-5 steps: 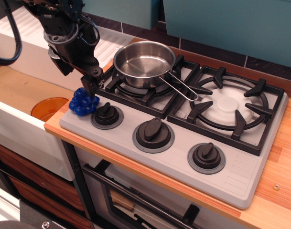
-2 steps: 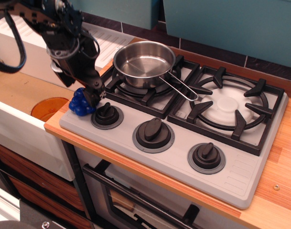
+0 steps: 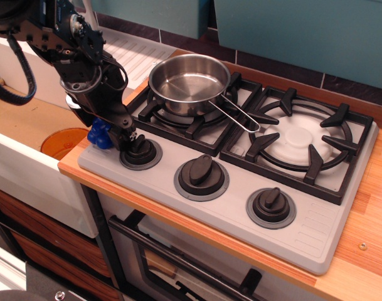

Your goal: Put pan on stove and put blueberry in pan

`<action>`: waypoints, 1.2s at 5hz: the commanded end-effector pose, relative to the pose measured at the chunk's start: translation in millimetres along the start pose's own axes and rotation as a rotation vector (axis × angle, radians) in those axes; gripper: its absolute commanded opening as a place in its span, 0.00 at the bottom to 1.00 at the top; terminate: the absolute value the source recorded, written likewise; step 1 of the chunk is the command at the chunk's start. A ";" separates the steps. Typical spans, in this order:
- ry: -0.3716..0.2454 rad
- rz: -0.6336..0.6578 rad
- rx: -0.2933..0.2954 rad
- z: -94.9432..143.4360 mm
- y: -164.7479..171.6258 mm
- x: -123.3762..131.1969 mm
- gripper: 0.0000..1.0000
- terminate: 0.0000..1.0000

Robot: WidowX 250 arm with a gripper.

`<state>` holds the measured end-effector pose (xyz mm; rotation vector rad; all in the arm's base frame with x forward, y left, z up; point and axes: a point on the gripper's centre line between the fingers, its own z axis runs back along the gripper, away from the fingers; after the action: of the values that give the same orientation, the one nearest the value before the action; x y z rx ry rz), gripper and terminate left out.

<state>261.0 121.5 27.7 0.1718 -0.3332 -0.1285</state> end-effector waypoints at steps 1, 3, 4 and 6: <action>0.040 0.020 0.019 7.4 -4.7 7.5 0.00 0.00; 0.082 0.002 0.049 36.3 3.6 19.6 0.00 0.00; 0.112 -0.013 0.070 58.3 10.2 29.8 0.00 0.00; 0.149 -0.030 0.074 85.1 8.6 60.1 0.00 0.00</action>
<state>279.5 107.5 115.2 0.2344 -0.1384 -0.1337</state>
